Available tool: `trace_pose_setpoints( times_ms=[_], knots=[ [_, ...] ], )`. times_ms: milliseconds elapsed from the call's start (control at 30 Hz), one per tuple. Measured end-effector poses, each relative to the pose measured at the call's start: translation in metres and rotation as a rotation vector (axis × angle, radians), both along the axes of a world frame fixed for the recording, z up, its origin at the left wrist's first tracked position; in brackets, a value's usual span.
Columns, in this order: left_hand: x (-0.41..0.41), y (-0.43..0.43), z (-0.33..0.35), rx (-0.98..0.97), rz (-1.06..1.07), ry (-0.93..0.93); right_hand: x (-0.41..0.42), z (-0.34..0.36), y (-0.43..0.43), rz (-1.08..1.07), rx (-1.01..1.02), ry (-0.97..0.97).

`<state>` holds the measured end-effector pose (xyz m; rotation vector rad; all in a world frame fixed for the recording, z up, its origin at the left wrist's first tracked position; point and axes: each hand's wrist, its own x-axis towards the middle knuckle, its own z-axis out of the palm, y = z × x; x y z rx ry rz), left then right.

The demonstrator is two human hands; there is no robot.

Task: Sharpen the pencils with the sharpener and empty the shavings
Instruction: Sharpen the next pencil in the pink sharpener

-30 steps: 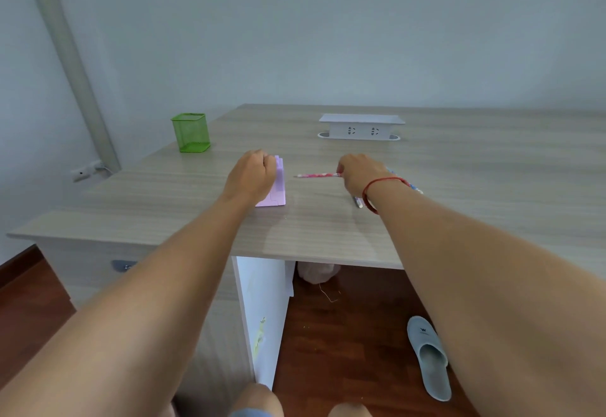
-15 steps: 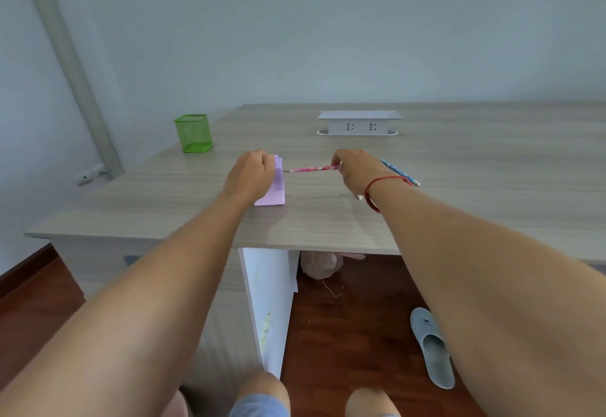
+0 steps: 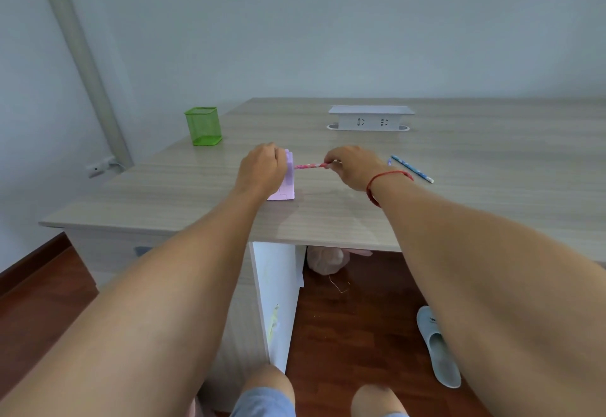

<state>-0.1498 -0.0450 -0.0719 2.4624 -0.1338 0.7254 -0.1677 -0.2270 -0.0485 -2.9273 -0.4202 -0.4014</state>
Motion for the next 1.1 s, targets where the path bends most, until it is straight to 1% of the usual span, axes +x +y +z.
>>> trace_pose_setpoints(
  times_ms=[233,333,433,500,567,667,733,833,933,1100],
  knots=[
    [0.001,0.003,-0.001,0.123,0.045,-0.062,0.010,-0.007,0.018,0.055,0.026,0.023],
    [0.000,0.003,0.001,0.107,0.033,-0.046,0.011,-0.008,0.018,0.038,0.025,0.029],
    [0.000,0.004,0.003,0.044,-0.015,0.023,0.009,-0.005,0.026,0.007,-0.046,0.017],
    [-0.003,0.006,0.003,0.051,-0.035,0.060,0.005,-0.003,0.034,0.001,-0.090,-0.006],
    [-0.009,0.009,0.003,0.083,-0.020,0.018,-0.001,-0.002,0.046,0.016,-0.123,-0.054],
    [-0.020,0.020,0.002,0.013,0.030,-0.070,-0.009,-0.003,0.063,0.051,-0.124,-0.113],
    [-0.023,0.032,-0.002,-0.025,0.040,-0.027,-0.011,-0.001,0.069,0.074,-0.064,-0.093],
    [-0.030,0.046,-0.013,0.033,-0.023,0.096,-0.012,0.004,0.076,0.148,0.023,0.015],
    [-0.031,0.052,-0.023,0.086,-0.059,0.181,-0.013,0.006,0.083,0.197,-0.003,0.079],
    [-0.022,0.063,-0.035,0.157,-0.086,0.161,-0.010,0.001,0.097,0.190,-0.064,0.063]
  ],
)
